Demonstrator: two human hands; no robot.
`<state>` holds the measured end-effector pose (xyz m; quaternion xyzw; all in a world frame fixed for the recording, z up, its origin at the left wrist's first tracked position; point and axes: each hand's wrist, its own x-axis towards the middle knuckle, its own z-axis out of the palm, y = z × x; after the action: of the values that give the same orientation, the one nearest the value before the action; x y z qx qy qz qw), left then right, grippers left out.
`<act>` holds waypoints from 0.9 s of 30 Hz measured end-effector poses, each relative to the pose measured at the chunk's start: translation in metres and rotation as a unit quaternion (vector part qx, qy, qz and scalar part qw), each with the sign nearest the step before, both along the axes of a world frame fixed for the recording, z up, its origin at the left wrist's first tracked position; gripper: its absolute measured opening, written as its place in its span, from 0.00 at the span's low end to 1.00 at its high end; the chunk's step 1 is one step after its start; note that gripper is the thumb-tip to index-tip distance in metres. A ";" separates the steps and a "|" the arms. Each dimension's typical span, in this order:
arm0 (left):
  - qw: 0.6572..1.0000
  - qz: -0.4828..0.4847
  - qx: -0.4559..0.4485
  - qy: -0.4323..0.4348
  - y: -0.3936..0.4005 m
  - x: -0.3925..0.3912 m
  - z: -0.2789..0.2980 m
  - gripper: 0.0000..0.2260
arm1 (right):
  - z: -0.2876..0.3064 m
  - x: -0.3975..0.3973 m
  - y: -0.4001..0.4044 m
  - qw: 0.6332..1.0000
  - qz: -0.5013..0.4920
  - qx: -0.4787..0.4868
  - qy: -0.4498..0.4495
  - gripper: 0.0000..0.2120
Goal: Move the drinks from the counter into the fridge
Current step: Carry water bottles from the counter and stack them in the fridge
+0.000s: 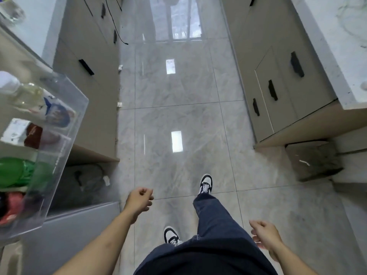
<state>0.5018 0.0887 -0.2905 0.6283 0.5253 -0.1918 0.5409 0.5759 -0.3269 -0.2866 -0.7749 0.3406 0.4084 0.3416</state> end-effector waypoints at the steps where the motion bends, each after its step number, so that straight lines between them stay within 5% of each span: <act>1: 1.000 0.001 0.005 0.000 0.001 0.014 0.001 0.09 | -0.001 0.017 0.000 1.000 0.004 0.004 0.003 0.11; 14: 0.994 0.063 0.012 0.087 0.008 0.084 0.016 0.08 | 0.013 0.312 0.093 0.989 0.100 0.056 -0.091 0.11; 27: 0.968 0.211 -0.024 0.133 0.107 0.193 -0.017 0.10 | 0.025 0.489 0.271 0.958 0.272 0.069 -0.061 0.11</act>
<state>0.6953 0.1959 -0.3075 0.4586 0.7088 -0.1675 0.5091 1.0650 -0.0557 -0.2617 -0.8362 0.0665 0.4605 0.2903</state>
